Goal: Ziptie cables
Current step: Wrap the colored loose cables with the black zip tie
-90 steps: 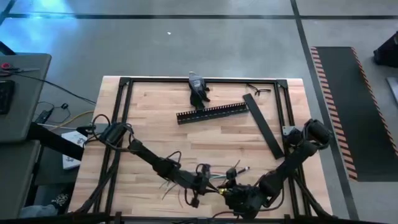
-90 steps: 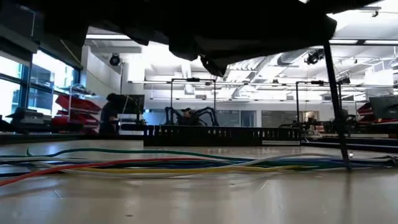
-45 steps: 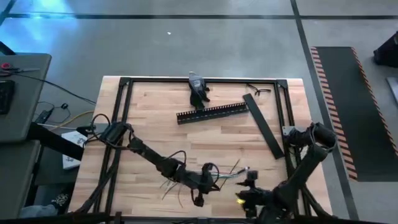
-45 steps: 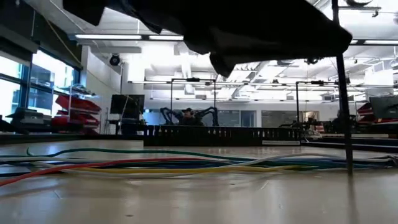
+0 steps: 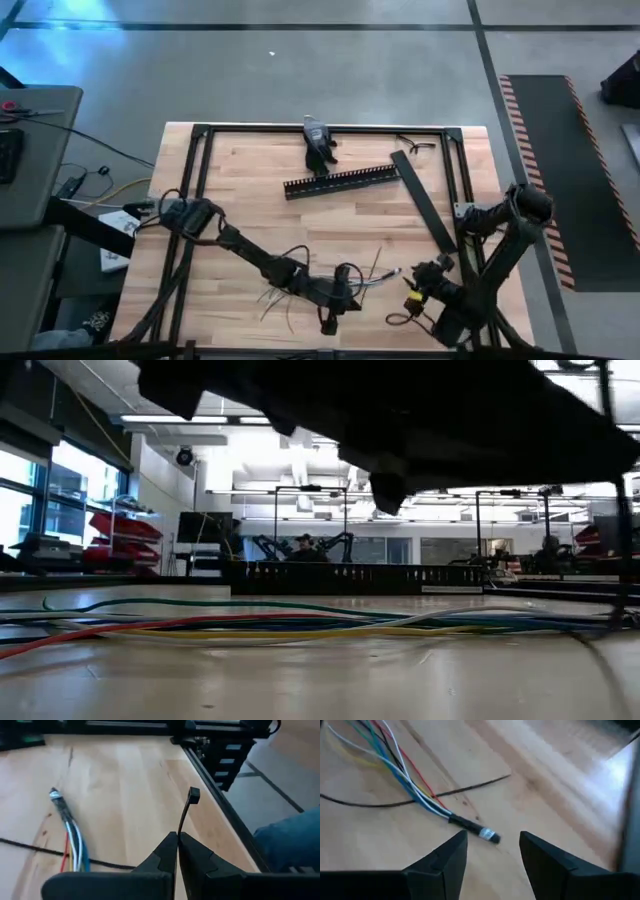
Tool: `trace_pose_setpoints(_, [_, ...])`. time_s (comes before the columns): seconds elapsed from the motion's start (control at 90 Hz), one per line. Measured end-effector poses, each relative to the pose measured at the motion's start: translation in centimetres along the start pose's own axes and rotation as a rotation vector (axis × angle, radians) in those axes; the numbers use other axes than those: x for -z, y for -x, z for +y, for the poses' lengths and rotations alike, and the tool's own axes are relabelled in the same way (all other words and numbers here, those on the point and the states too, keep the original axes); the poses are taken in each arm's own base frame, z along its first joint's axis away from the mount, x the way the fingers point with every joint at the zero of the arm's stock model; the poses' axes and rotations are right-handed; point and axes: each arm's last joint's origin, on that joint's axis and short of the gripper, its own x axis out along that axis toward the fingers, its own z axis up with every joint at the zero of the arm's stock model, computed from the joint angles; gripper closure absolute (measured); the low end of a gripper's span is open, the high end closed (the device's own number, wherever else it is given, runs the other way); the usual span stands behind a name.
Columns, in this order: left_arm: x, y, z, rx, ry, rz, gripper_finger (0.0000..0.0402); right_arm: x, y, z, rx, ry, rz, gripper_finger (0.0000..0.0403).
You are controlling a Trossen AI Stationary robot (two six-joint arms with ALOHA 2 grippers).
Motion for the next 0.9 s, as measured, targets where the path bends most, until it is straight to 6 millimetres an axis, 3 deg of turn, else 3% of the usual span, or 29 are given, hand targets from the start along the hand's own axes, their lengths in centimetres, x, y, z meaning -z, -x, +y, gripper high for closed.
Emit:
trace_pose_setpoints(0.189, [0.8, -1.4, 0.6, -0.025, 0.003, 0.034, 0.0401, -1.1, -2.2, -3.5, -0.173, -0.157, 0.043, 0.0212])
trace_pose_setpoints(0.356, [0.6, -1.6, 0.7, -0.028, 0.005, 0.023, 0.0401, -1.3, -6.5, -5.3, -0.311, -0.261, 0.068, 0.0157])
trace_pose_setpoints(0.478, [0.6, -1.6, 0.7, -0.028, 0.005, 0.024, 0.0402, -1.5, -9.2, -6.7, -0.305, -0.32, 0.03, 0.0129])
trace_pose_setpoints(0.578, [0.6, -1.6, 0.6, -0.028, 0.003, 0.025, 0.0402, -2.1, -10.6, -7.6, -0.271, -0.377, 0.011, 0.0124])
trace_pose_setpoints(0.9, [0.7, -1.6, 0.7, -0.033, 0.002, 0.026, 0.0402, -5.2, -13.2, -8.8, -0.286, -0.335, -0.007, 0.0124])
